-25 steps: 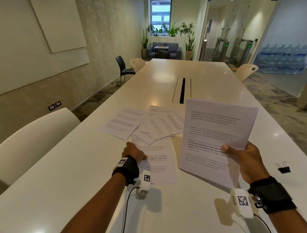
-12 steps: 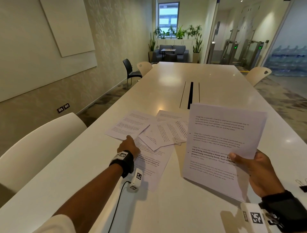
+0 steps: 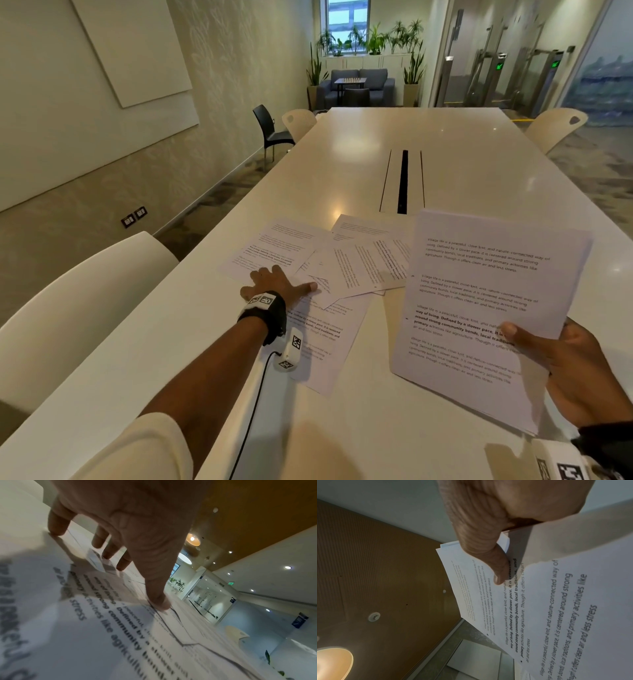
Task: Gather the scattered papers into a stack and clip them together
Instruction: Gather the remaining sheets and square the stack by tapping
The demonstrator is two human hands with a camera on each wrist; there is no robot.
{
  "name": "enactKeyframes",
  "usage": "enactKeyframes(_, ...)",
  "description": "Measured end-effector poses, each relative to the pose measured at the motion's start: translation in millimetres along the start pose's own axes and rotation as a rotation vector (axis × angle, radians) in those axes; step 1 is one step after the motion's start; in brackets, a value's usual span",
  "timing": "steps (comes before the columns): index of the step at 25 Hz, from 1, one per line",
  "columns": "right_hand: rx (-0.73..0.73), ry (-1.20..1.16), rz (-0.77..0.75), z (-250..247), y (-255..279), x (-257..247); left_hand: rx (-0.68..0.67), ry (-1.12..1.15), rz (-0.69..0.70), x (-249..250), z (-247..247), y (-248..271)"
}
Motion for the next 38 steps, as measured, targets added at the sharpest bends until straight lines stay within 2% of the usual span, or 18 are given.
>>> enactKeyframes(6, -0.011, 0.013, -0.003, 2, 1, 6, 0.078, -0.016, 0.04, 5, 3, 0)
enactKeyframes(12, -0.037, 0.001, -0.021, 2, 8, 4, 0.173, -0.195, 0.213, 19, 10, 26)
enactKeyframes(17, -0.035, -0.024, -0.033, 3, 12, 2, 0.082, -0.153, 0.264, 24, 21, 47)
enactKeyframes(21, -0.038, -0.042, -0.039, 6, 17, 1, 0.152, -0.085, 0.312, 32, 20, 59)
enactKeyframes(26, -0.023, -0.052, -0.042, 5, 20, 1, 0.1, -0.08, 0.385, 47, 19, 69)
enactKeyframes(29, -0.014, -0.055, -0.042, 4, 21, -2, 0.053, 0.11, 0.31, 43, 9, 60)
enactKeyframes(32, -0.006, -0.048, -0.043, 1, 20, -6, 0.093, 0.128, 0.075, 21, -1, 36)
enactKeyframes(34, -0.004, -0.05, -0.045, -1, 19, -6, 0.035, 0.126, -0.073, 12, 0, 26)
enactKeyframes(36, -0.005, -0.059, -0.044, -4, 17, -6, -0.009, 0.104, -0.113, 15, 3, 21)
enactKeyframes(38, -0.009, -0.063, -0.041, -6, 17, -4, -0.025, 0.075, -0.093, 25, 2, 18)
Point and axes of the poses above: each hand's wrist, its own y-axis away from the middle knuckle, its own z-axis out of the palm, x = y × z, the point moved 4 cm from there along -y, towards the middle knuckle, and after that the axes turned 2 degrees about x, right-handed, at the moved point
